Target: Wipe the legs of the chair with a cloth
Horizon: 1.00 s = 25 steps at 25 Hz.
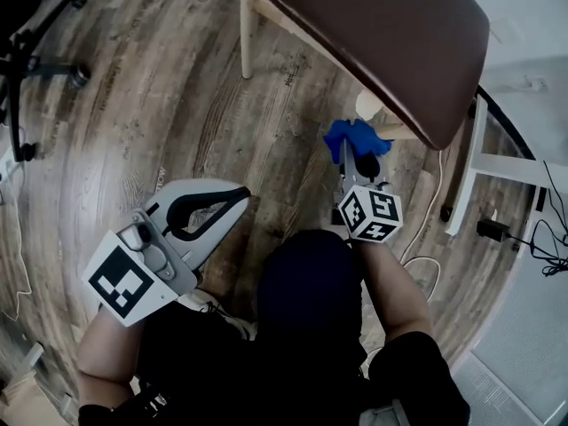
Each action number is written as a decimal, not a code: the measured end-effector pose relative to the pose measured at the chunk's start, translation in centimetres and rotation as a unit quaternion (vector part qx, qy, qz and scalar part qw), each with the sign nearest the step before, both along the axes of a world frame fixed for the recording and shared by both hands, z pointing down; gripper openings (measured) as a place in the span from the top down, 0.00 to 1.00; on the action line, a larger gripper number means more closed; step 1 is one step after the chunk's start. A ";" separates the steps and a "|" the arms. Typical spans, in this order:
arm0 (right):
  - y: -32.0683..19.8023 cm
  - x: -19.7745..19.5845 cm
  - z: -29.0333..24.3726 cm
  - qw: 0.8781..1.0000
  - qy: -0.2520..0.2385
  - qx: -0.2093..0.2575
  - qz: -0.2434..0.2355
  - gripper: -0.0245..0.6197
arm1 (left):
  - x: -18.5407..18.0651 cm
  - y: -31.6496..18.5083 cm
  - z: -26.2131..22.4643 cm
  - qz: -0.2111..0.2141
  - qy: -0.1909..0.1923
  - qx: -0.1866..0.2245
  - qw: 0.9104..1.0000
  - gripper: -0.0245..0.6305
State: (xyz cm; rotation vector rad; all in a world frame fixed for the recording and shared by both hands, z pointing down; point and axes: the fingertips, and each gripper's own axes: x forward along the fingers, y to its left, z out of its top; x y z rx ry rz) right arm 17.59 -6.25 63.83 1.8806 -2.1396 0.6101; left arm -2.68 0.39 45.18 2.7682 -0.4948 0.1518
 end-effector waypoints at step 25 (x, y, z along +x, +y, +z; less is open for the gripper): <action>-10.1 23.1 -12.2 0.982 0.077 0.164 0.049 0.80 | 10.3 -3.1 8.1 0.042 -0.037 -0.042 0.998 0.95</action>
